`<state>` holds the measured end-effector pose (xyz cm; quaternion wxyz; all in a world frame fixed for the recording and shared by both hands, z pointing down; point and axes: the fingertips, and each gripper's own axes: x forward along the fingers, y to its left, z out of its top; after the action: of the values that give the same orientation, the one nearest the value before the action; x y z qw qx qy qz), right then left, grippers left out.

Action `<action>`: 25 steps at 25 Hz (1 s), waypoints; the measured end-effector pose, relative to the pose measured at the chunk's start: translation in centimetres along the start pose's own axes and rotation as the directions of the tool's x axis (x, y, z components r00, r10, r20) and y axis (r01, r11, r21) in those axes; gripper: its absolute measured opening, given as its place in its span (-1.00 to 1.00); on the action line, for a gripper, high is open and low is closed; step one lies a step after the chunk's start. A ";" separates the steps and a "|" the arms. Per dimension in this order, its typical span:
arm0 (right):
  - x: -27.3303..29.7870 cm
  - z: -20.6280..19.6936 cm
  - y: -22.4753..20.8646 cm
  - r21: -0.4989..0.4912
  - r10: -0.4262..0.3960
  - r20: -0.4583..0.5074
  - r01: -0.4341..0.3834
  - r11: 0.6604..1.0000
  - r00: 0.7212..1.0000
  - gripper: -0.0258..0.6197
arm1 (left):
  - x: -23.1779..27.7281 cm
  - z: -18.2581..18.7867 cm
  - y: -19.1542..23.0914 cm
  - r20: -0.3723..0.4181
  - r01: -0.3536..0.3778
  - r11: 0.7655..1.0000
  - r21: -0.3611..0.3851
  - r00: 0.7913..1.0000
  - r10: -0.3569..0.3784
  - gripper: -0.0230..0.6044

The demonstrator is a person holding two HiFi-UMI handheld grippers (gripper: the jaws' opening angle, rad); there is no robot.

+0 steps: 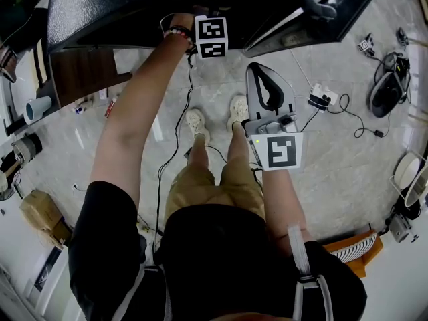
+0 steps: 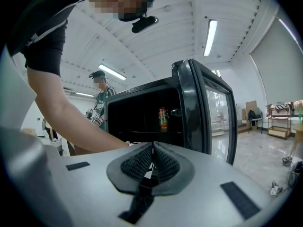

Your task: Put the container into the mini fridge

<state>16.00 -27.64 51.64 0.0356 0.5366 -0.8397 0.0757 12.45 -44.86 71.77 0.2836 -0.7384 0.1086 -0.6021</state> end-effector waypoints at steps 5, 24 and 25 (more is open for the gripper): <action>-0.2 0.9 -0.2 -0.005 0.005 0.012 -0.005 1.000 1.000 -0.81 | -0.9 0.3 0.1 0.005 -0.002 1.000 -0.018 1.000 0.002 -0.55; -1.2 5.1 0.2 -0.043 0.052 0.028 -0.050 0.998 0.998 -0.81 | -8.5 0.8 1.1 0.035 -0.050 0.986 -0.158 0.998 0.056 -0.55; -1.2 5.4 0.3 -0.045 0.057 0.028 -0.055 0.997 0.998 -0.81 | -9.1 0.8 1.2 0.037 -0.053 0.984 -0.168 0.998 0.060 -0.55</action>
<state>16.36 -27.35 46.14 0.0329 0.5130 -0.8563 0.0500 11.19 -41.06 63.52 0.2400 -0.7686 0.1737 -0.5670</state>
